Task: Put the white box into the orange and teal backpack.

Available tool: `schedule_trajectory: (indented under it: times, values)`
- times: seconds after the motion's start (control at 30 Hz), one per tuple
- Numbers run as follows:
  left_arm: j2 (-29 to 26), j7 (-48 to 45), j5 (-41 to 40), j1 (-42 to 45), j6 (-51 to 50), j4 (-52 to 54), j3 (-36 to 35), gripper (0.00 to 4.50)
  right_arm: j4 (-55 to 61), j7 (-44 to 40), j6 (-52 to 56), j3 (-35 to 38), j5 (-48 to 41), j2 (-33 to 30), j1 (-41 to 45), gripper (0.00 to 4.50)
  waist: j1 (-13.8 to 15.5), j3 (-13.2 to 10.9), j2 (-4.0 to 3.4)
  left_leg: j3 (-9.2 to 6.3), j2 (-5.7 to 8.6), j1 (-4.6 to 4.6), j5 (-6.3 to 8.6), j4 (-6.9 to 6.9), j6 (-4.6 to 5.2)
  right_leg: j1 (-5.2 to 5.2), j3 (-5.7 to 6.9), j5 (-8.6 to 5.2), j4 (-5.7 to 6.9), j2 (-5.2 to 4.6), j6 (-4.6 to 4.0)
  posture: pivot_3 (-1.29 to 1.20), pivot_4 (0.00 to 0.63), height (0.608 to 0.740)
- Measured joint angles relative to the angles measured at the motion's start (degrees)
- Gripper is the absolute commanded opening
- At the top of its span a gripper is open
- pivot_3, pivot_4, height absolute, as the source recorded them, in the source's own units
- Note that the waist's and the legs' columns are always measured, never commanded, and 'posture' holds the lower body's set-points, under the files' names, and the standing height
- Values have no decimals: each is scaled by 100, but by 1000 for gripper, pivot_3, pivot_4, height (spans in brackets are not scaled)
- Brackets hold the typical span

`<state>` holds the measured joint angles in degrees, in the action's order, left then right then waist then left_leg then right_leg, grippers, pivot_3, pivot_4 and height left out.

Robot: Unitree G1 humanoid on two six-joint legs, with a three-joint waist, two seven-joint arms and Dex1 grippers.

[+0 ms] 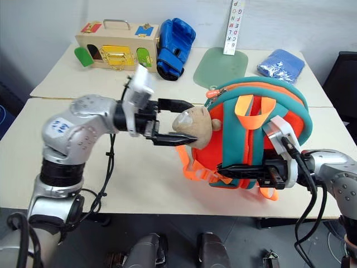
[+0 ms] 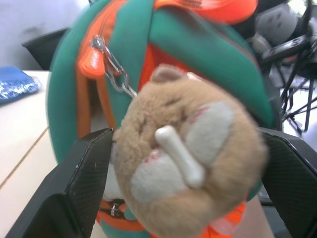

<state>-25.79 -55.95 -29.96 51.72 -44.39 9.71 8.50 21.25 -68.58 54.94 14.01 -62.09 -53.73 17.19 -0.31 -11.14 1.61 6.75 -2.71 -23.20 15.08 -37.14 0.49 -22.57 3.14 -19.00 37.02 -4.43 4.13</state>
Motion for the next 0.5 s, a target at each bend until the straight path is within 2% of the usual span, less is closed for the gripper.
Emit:
schedule_trajectory:
  times: [0.07,0.17,0.37,0.5]
  values:
    - [28,30,111,53,2,-199,157,4481,9,54,2,1,-22,0,-1,0,2,0,0,-1,-3,1,-3,0,-5,-2,1,-2,3,4,-3,0,150,740]
    - [34,56,174,157,-2,-489,173,3897,43,131,0,6,-64,1,-27,0,15,0,0,-1,-2,0,-3,-2,-3,-2,1,-2,4,2,-4,0,150,740]
    - [-178,-159,148,238,95,-875,66,2067,119,319,-101,86,-110,68,-327,0,11,0,0,0,-1,-2,-1,-3,0,-2,1,-2,0,-1,-3,0,150,740]
    - [-537,-296,208,545,267,-1314,-137,1339,120,430,-119,276,-155,73,-521,0,10,0,0,-1,-2,0,-1,-2,-1,-2,3,-2,2,0,-3,0,150,740]
